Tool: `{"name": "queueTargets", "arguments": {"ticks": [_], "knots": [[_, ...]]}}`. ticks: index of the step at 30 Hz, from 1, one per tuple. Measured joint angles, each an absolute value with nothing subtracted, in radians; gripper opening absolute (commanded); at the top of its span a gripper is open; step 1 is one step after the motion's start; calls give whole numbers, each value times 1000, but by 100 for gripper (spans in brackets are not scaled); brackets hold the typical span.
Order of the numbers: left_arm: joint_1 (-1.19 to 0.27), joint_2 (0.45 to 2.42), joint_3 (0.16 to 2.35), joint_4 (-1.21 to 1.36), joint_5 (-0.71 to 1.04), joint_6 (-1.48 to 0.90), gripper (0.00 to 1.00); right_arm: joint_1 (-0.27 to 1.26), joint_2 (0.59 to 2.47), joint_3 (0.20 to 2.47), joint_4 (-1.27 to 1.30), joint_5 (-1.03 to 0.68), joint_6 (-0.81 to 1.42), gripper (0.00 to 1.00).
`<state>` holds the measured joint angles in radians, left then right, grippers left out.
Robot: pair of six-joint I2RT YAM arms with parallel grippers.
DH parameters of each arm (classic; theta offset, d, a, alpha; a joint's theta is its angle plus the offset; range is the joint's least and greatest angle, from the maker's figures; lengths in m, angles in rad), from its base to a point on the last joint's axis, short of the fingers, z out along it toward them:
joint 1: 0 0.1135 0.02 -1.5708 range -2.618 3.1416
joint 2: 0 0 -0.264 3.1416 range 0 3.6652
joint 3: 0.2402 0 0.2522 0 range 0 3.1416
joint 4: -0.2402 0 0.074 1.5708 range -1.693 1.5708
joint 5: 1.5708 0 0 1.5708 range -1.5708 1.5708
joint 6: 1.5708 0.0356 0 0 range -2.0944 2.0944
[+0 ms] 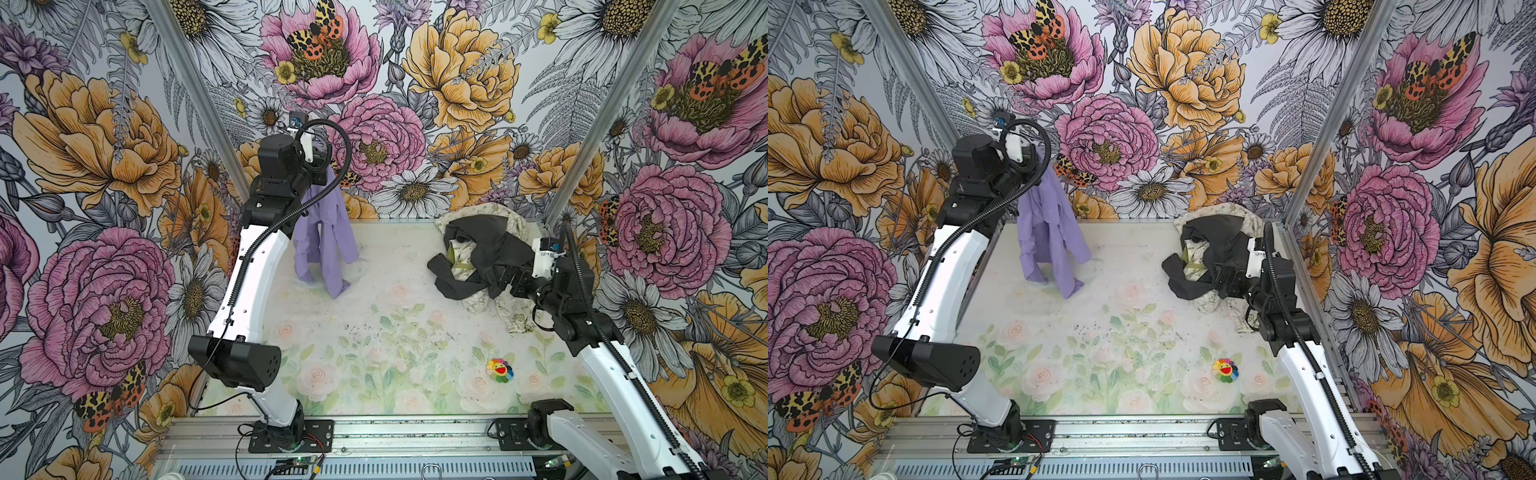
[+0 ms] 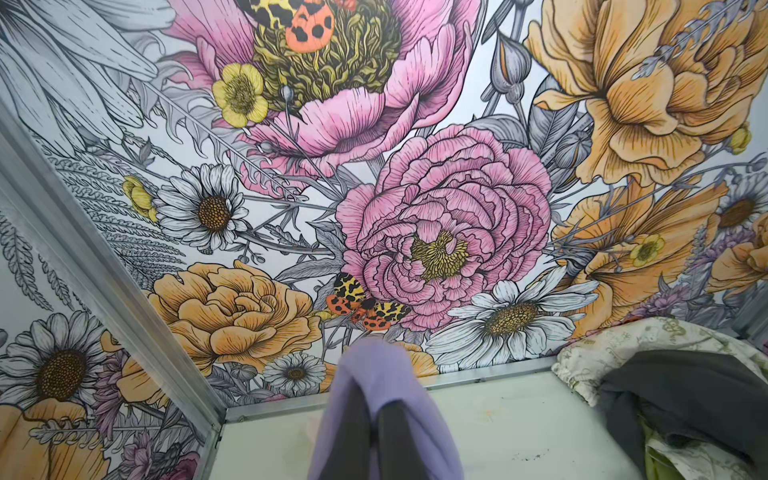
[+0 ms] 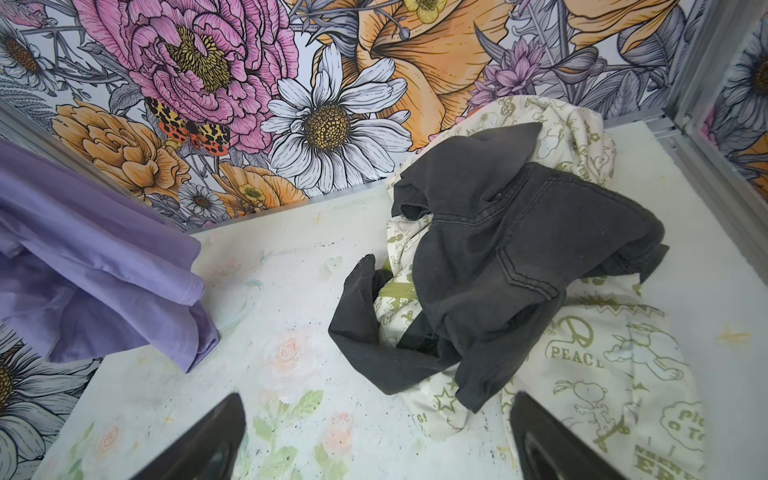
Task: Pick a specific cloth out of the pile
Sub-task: 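Lift the lavender cloth with the left gripper and carry it toward the far corner, then lower the lavender cloth onto the table and open the left gripper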
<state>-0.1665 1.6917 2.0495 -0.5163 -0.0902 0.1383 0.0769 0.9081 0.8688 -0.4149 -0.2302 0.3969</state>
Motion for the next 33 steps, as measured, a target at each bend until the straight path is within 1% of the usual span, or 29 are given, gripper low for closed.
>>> {"name": "queueTargets", "arguments": {"ticks": [5, 10, 16, 24, 29, 33], "knots": [[-147, 1728, 2032, -528, -91, 128, 0, 77, 909, 872, -413, -299, 381, 99], [-122, 1722, 1932, -511, -94, 80, 0, 84, 909, 885, -406, -369, 365, 99], [-75, 1675, 1671, -452, -100, -2, 0, 106, 897, 888, -398, -415, 346, 99], [-4, 1548, 1335, -343, -139, -123, 0, 120, 891, 888, -381, -424, 331, 99], [66, 1501, 1193, -283, -162, -186, 0, 124, 891, 888, -379, -424, 327, 99], [103, 1498, 1141, -265, -176, -221, 0, 129, 891, 888, -377, -424, 327, 99]]}}
